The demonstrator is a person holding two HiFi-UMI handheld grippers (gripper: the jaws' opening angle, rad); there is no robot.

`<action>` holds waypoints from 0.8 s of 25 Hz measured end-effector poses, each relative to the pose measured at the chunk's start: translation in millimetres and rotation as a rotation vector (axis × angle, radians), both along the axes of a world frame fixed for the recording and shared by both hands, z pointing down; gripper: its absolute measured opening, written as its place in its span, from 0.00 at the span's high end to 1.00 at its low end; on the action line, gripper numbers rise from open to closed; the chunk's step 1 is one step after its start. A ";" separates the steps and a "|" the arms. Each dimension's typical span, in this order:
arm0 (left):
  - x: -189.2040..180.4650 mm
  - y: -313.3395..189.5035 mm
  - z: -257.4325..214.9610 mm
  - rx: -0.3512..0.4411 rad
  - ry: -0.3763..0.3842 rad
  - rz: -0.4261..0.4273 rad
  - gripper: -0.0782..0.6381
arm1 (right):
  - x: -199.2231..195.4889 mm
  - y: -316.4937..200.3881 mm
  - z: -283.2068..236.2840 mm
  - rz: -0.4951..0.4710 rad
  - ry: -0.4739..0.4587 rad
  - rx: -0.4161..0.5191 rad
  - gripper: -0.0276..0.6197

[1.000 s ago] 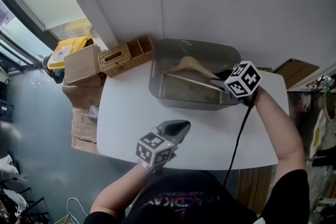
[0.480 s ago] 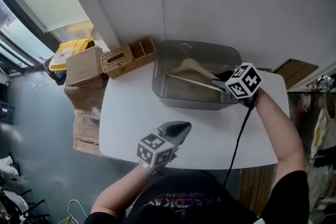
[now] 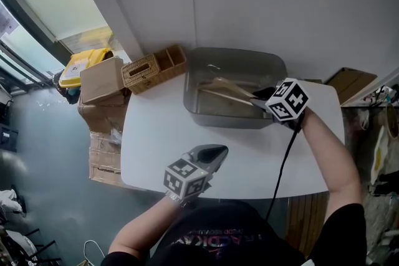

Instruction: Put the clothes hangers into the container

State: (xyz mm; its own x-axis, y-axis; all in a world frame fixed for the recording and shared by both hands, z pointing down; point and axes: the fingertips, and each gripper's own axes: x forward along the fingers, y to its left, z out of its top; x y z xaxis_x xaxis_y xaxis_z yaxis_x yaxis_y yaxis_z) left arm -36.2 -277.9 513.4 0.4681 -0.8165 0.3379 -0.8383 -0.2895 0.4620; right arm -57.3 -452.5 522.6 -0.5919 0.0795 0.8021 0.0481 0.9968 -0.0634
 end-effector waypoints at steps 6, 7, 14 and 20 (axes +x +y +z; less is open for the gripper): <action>-4.2 7.8 -2.5 0.002 -0.003 0.008 0.89 | 1.1 17.8 2.9 -0.085 0.041 0.101 0.84; -5.2 9.1 -2.8 0.005 -0.006 0.009 0.89 | 1.6 21.2 4.7 -0.102 0.053 0.116 0.84; -11.3 19.7 -7.5 0.011 -0.005 0.021 0.89 | 3.2 30.5 7.7 -0.131 0.096 0.174 0.82; -17.0 29.2 -8.9 0.028 -0.022 0.038 0.89 | 5.8 33.3 -2.5 -0.079 0.081 0.176 0.82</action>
